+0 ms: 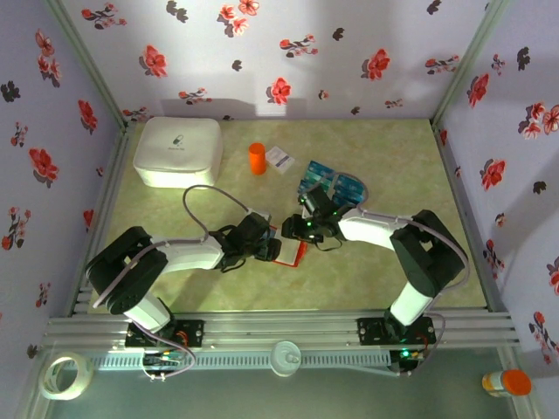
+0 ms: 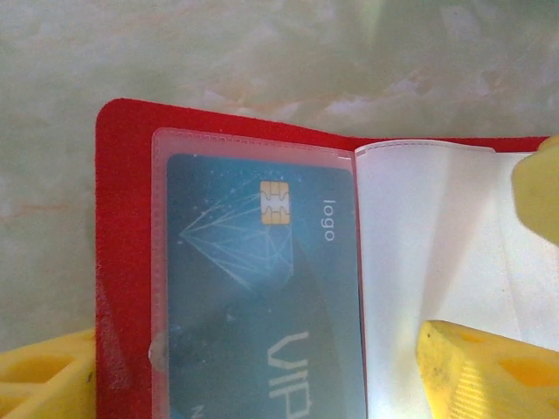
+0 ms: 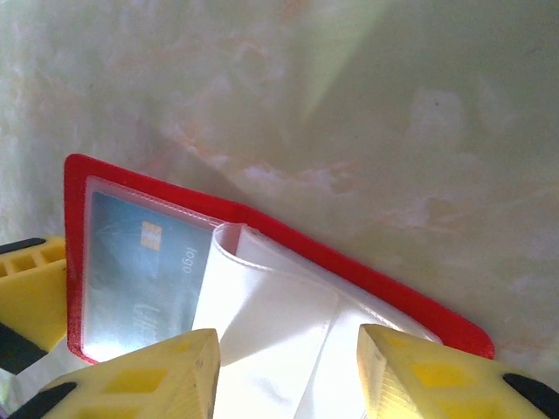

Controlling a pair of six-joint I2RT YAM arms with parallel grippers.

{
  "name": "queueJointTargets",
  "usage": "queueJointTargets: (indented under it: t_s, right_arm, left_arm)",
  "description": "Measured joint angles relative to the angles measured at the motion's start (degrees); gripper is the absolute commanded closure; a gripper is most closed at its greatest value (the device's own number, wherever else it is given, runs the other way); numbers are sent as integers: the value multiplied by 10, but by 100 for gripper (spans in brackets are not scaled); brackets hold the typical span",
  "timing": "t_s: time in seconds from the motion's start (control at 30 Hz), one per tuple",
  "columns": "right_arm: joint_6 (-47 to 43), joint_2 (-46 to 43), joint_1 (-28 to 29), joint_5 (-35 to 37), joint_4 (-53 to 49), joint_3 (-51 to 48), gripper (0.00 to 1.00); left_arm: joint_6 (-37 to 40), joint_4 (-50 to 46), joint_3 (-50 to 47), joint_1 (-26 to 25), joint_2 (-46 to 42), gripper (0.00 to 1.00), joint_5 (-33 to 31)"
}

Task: Put the credit cards into the card holder
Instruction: Flip over the card slot on the card holder.

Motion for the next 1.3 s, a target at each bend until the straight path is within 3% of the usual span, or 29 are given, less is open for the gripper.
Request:
queueJointTargets:
  t_s: [0.57, 1.3]
  right_arm:
    - [30, 26, 0, -31, 64, -8, 53]
    - [34, 32, 0, -40, 53, 5, 59]
  left_arm:
    - [0, 9, -4, 0, 0, 23, -3]
    - [0, 24, -13, 0, -3, 20, -1]
